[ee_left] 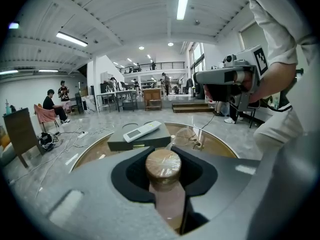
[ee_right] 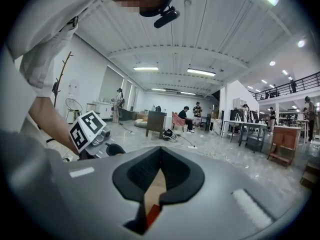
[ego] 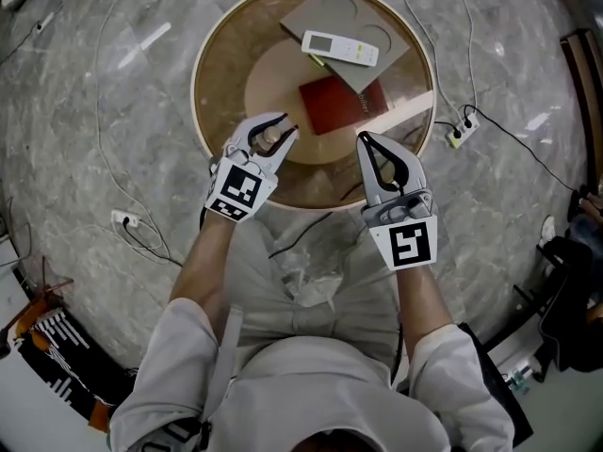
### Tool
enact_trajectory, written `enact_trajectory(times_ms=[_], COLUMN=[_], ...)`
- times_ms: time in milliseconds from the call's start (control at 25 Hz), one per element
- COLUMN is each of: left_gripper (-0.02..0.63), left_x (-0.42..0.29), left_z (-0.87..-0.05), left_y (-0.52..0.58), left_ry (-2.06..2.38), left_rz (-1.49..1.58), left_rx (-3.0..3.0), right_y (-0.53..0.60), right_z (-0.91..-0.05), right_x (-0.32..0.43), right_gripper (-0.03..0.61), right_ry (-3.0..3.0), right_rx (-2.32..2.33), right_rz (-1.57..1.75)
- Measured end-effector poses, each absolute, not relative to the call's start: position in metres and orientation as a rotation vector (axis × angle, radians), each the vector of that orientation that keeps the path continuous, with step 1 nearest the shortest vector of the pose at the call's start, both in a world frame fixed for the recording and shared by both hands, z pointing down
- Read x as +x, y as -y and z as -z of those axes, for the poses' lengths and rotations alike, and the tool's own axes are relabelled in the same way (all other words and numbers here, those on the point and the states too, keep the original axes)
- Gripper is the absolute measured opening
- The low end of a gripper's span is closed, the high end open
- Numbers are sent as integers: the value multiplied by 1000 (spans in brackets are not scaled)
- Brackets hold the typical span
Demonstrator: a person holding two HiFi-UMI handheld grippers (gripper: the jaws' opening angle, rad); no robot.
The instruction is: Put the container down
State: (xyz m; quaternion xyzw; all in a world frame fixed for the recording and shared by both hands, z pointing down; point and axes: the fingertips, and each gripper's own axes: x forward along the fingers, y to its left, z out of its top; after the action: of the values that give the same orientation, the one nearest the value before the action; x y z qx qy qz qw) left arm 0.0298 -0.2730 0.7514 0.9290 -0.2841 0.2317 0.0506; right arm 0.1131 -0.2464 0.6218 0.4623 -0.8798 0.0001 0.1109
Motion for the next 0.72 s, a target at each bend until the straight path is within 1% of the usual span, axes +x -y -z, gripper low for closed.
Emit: enact_trajectory(times_ms=[720], left_gripper=[103], left_x=[33], left_z=[-801], left_y=[280], left_ry=[839], left_rz=[-680], left_rx=[2804], right_y=[258], right_z=[-661], right_x=[115], right_gripper=[5], right_ry=[2575], right_rx=[1335], right_rz=[-18])
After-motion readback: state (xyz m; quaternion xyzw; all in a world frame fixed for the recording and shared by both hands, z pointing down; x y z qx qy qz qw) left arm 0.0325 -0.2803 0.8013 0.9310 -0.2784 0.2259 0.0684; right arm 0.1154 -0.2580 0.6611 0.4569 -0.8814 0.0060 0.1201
